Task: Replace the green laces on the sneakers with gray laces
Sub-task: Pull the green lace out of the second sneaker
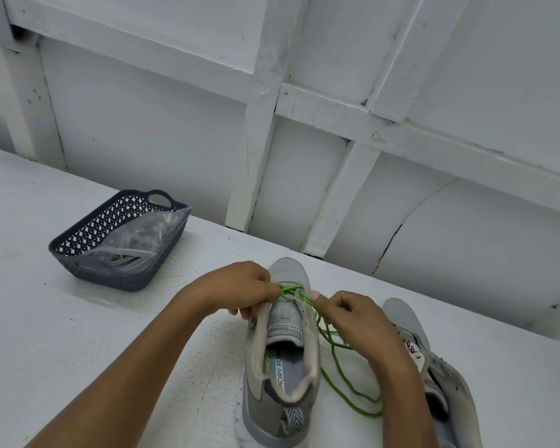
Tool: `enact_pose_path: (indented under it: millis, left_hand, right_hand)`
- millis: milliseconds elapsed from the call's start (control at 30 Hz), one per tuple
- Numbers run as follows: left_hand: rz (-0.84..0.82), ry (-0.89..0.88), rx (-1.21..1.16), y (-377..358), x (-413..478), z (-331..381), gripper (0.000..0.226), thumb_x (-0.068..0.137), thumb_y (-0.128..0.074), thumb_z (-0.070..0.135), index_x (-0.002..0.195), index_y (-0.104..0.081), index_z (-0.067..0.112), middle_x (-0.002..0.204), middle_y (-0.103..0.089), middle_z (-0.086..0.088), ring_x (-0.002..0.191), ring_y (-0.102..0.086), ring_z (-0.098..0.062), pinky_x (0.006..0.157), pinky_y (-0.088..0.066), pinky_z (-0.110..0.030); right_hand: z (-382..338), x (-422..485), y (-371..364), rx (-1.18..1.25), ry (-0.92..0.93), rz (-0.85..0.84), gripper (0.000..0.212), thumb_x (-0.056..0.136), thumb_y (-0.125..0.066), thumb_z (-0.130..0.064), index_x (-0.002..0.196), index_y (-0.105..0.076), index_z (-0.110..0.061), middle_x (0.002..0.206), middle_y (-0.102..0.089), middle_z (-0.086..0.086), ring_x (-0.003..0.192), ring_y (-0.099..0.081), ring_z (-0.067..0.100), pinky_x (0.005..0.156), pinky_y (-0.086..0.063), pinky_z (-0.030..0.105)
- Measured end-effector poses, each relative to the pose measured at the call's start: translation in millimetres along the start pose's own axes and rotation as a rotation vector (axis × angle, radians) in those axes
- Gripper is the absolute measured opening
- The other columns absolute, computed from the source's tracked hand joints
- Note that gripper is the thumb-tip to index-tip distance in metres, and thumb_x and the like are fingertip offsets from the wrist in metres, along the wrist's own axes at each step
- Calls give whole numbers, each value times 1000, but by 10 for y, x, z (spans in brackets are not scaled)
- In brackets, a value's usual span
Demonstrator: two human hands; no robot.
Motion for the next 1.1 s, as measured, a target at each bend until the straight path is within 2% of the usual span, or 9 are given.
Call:
enact_pose_path:
  millis: [200, 300, 500, 567, 700, 767, 867, 967, 1100]
  left_hand:
    - [186, -151, 164, -35, -13, 130, 10, 88, -61, 32, 90, -64, 23, 74, -60, 11, 68, -55, -8, 60, -40, -26]
    - [147, -200, 231, -72, -20, 184, 14, 91, -59, 31, 101, -68, 27, 74, -57, 13, 71, -53, -6, 62, -39, -25]
    - [22, -200, 478, -83, 82, 364, 26, 90, -59, 32, 113, -70, 31, 89, -55, 14, 92, -53, -12, 69, -39, -23]
    - [-3, -207, 538, -85, 140, 418, 24, 86, -64, 30, 108, -72, 32, 87, -56, 15, 88, -54, -12, 69, -40, -24]
    - [77, -284, 603, -104, 247, 481, 3, 79, -70, 29, 78, -69, 30, 72, -58, 13, 72, -55, -10, 61, -40, -23]
    - [138, -290, 573, -87, 281, 445, 8, 78, -69, 27, 70, -66, 26, 68, -59, 9, 69, -56, -12, 59, -41, -25]
    - [294, -235, 478, 25, 285, 358, 11, 76, -66, 26, 68, -64, 19, 68, -61, 4, 71, -59, -18, 59, -44, -28]
    - [483, -132, 426, 180, 252, 229, 16, 77, -64, 25, 65, -55, 19, 65, -58, 3, 68, -54, -19, 54, -34, -26]
    - [472, -79, 450, 247, 242, 101, 4, 79, -63, 23, 78, -59, 23, 82, -63, 4, 83, -60, -22, 62, -41, -28]
  right_hand:
    - [-18, 4, -131, 28, 29, -6, 46, 78, -70, -63, 72, -68, -18, 60, -60, -10, 53, -49, 0, 57, -40, 23]
    - [34, 51, -140, 52, 34, -12, 35, 83, -68, -45, 65, -67, -15, 64, -65, -3, 64, -59, 9, 66, -47, 31]
    - [88, 119, -148, 206, -11, -30, 30, 66, -55, -36, 57, -49, -9, 58, -42, 2, 58, -40, 15, 63, -39, 32]
    - [87, 132, -147, 251, -28, -41, 20, 70, -58, -28, 58, -50, -14, 60, -39, 4, 56, -40, 15, 62, -39, 32]
    - [113, 163, -131, 242, -32, -65, 25, 80, -59, -16, 59, -46, -14, 58, -36, 4, 45, -41, 10, 59, -37, 29]
    - [122, 174, -125, 226, -35, -66, 23, 81, -59, -16, 61, -49, -13, 54, -39, 0, 42, -44, 7, 55, -38, 25]
    - [141, 179, -113, 264, -44, -69, 24, 84, -59, -13, 62, -50, -11, 47, -40, -6, 37, -41, 4, 45, -36, 16]
    - [140, 184, -108, 276, -52, -78, 31, 86, -58, -11, 56, -49, -13, 40, -41, -12, 35, -43, 3, 44, -36, 15]
    - [103, 206, -131, 244, -27, -85, 34, 85, -59, -14, 53, -46, -15, 42, -42, -10, 38, -43, 4, 50, -38, 20]
Point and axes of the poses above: each hand's wrist, its own x-axis towards the middle knuckle, its own y-axis out of the back of the hand, z = x × y, the point moved 3 cm from there along x, towards the middle knuckle
